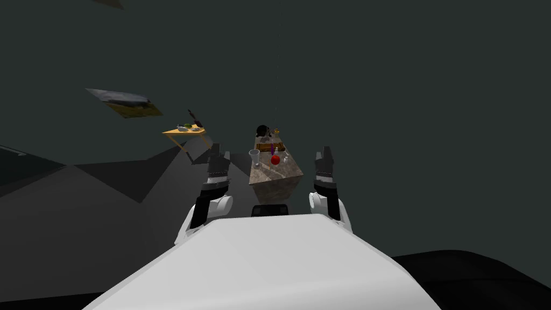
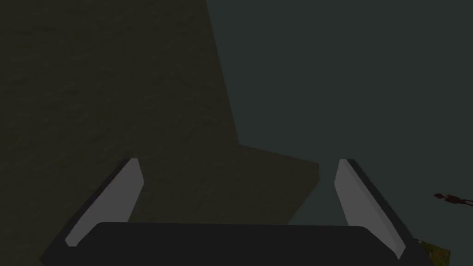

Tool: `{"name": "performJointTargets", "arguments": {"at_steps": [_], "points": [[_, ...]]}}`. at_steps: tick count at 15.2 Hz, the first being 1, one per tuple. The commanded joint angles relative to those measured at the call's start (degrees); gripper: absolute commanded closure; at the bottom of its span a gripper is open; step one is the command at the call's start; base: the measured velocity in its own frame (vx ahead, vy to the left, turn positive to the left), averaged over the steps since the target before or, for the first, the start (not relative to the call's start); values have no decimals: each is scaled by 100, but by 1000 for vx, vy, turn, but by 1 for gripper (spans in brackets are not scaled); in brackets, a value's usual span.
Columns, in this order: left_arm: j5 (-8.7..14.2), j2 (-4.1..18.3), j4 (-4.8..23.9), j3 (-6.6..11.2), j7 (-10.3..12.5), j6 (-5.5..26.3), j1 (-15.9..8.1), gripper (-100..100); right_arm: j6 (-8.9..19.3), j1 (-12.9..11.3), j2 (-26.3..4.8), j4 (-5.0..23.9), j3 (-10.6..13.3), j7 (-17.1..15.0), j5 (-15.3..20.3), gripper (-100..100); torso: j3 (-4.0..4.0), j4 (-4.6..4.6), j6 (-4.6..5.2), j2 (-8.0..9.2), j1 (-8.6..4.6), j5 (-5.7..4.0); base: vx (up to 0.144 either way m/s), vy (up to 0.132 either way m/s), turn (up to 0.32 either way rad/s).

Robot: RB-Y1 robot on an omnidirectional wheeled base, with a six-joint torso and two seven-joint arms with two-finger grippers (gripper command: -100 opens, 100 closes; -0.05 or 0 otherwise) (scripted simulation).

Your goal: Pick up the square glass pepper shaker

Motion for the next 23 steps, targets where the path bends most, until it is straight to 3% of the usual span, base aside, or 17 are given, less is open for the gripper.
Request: {"name": "performJointTargets", "arguments": {"at_steps": [1,10,23], "points": [[0,0,0,0,0,0,0,0,11,-11,-177,46,9,7,20,-100,0,0,0,0,0,0,-1,1,21],[0,0,0,0,0,0,-1,0,129,-134,-1119,543,106,84,233,-100,1,0,-3,2,-2,-1,-6,1,82],[0,0,0,-1,0,0,-1,0,431,-447,-2568,1803,354,283,771,-100,0,0,-4,0,1,0,-7,5,138]]}}
